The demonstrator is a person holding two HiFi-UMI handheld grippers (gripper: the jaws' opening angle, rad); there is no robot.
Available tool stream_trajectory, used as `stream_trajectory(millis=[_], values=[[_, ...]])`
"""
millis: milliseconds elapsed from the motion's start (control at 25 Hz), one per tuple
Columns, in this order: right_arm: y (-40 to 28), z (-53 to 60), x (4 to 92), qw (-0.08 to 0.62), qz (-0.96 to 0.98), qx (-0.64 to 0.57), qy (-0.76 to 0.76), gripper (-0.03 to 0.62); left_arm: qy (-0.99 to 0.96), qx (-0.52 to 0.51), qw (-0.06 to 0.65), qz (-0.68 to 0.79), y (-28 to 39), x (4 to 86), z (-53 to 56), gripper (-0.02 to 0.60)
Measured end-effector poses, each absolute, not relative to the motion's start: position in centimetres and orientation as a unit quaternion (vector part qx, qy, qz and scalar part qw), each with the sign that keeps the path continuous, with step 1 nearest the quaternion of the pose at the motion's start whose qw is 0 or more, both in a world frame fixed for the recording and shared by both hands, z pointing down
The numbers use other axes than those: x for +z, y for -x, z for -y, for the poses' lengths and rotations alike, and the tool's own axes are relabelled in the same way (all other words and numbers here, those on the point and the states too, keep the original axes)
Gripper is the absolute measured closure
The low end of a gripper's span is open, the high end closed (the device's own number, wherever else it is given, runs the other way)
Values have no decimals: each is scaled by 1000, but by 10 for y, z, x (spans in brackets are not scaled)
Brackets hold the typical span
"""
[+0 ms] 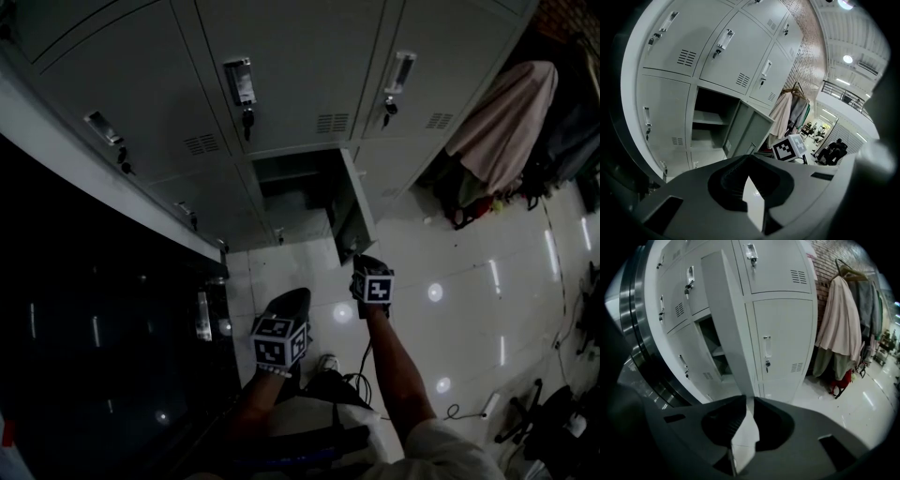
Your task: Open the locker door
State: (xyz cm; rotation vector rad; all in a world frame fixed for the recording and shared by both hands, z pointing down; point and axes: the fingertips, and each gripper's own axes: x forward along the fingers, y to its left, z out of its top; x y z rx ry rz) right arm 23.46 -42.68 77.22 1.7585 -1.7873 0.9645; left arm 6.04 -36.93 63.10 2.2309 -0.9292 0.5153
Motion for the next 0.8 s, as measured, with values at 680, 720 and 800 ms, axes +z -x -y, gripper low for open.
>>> stream_trajectory(millis=[680,720,800], values=[[-334,439,774,206,588,368,-690,588,-853,214,322,350,-68,634,385,584],[-334,437,775,207,585,371,-691,588,-853,214,322,350,-68,635,387,584],[-330,435,776,208,584,375,-690,588,-853,216,322,350,-68,636,392,584]])
